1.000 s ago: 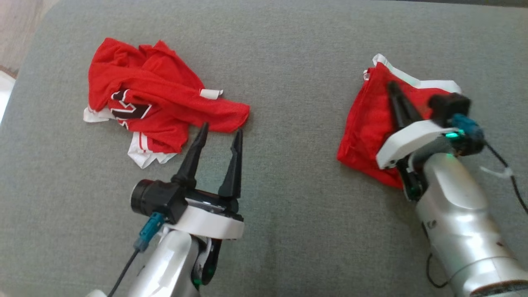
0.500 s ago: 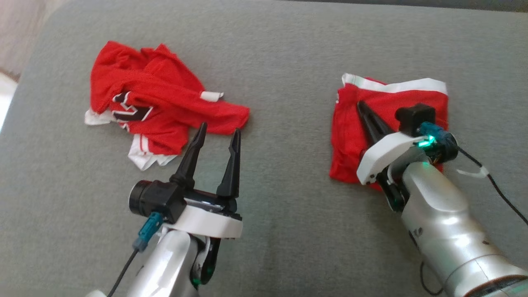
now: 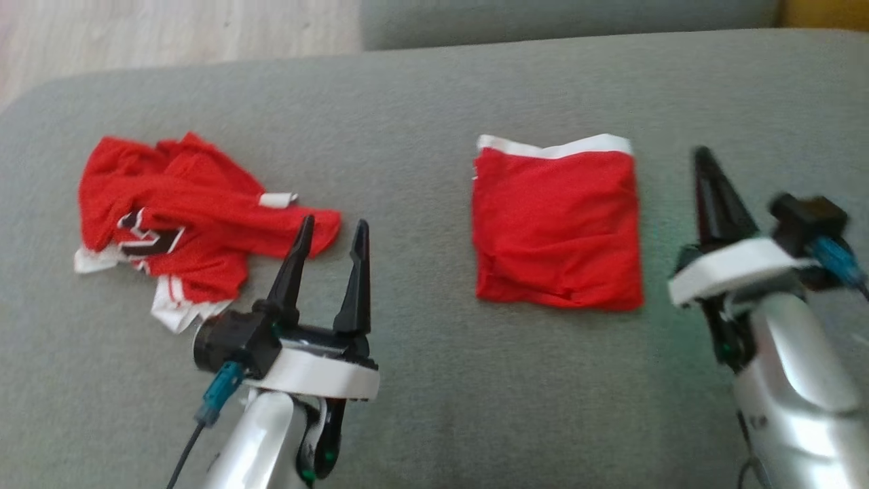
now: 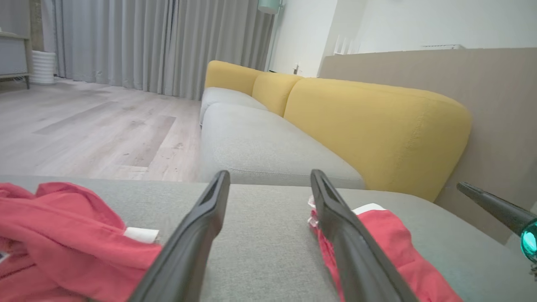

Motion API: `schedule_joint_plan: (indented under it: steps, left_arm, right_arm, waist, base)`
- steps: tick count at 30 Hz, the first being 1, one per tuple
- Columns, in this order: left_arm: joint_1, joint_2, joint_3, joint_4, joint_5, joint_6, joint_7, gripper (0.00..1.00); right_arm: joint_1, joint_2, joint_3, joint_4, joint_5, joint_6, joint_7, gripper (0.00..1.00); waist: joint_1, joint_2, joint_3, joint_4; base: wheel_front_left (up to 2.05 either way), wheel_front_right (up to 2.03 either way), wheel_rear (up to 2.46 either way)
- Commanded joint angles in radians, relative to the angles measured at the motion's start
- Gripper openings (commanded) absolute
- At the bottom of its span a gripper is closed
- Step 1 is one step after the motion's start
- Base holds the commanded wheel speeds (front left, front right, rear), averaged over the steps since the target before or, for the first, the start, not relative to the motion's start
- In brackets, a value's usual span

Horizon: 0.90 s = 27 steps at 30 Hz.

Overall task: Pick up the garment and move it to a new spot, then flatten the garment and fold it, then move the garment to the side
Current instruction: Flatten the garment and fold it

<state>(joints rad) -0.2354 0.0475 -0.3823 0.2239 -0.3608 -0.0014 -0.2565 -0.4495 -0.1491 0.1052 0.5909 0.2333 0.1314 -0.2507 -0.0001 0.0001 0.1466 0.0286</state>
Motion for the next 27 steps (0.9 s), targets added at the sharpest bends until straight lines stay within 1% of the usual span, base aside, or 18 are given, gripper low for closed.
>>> schedule_joint_plan:
  steps: [1,5,6,7,10,16,21,27]
  left_arm:
    - [-0.013,0.003,0.044,-0.023,-0.007,-0.002,-0.005,1.0]
    - [0.004,0.003,0.063,-0.005,-0.009,-0.004,-0.005,1.0]
    - [0.009,0.003,0.069,0.0,-0.016,-0.005,-0.005,1.0]
    - [0.014,0.003,0.077,0.004,-0.023,-0.006,-0.005,1.0]
    - [0.026,0.003,0.095,0.011,-0.025,-0.012,-0.005,1.0]
    - [0.049,0.003,0.11,0.019,-0.014,-0.017,-0.005,1.0]
    - [0.066,0.003,0.118,0.014,-0.014,-0.012,-0.005,1.0]
    - [0.058,0.003,0.096,0.012,-0.007,-0.014,-0.005,1.0]
  right_arm:
    - [0.016,0.012,-0.009,-0.062,-0.024,-0.001,-0.011,0.0]
    - [0.108,0.051,-0.062,-0.128,-0.057,-0.001,-0.011,0.01]
    - [0.127,0.059,-0.076,-0.146,-0.062,-0.001,-0.011,0.85]
    - [0.147,0.067,-0.089,-0.164,-0.067,-0.001,-0.011,1.0]
    - [0.205,0.085,-0.1,-0.212,-0.09,-0.001,-0.011,1.0]
    - [0.266,0.097,-0.117,-0.253,-0.086,-0.001,-0.011,1.0]
    - [0.278,0.098,-0.104,-0.262,-0.06,-0.001,-0.011,1.0]
    - [0.265,0.099,-0.103,-0.248,-0.071,-0.001,-0.011,1.0]
  waist:
    - [0.0001,-0.0001,-0.026,-0.027]
    - [0.0001,-0.0001,-0.046,-0.049]
    - [0.0001,-0.0001,-0.05,-0.052]
    - [0.0001,-0.0001,-0.054,-0.056]
    - [0.0001,-0.0001,-0.061,-0.063]
    - [0.0001,-0.0001,-0.067,-0.068]
    - [0.0001,-0.0001,-0.071,-0.064]
    - [0.0001,-0.0001,-0.06,-0.045]
  base:
    - [0.0,0.0,0.0]
    - [0.0,0.0,0.0]
    - [0.0,0.0,0.0]
    - [0.0,0.0,0.0]
    - [0.0,0.0,0.0]
    - [0.0,0.0,0.0]
    - [0.0,0.0,0.0]
    - [0.0,0.0,0.0]
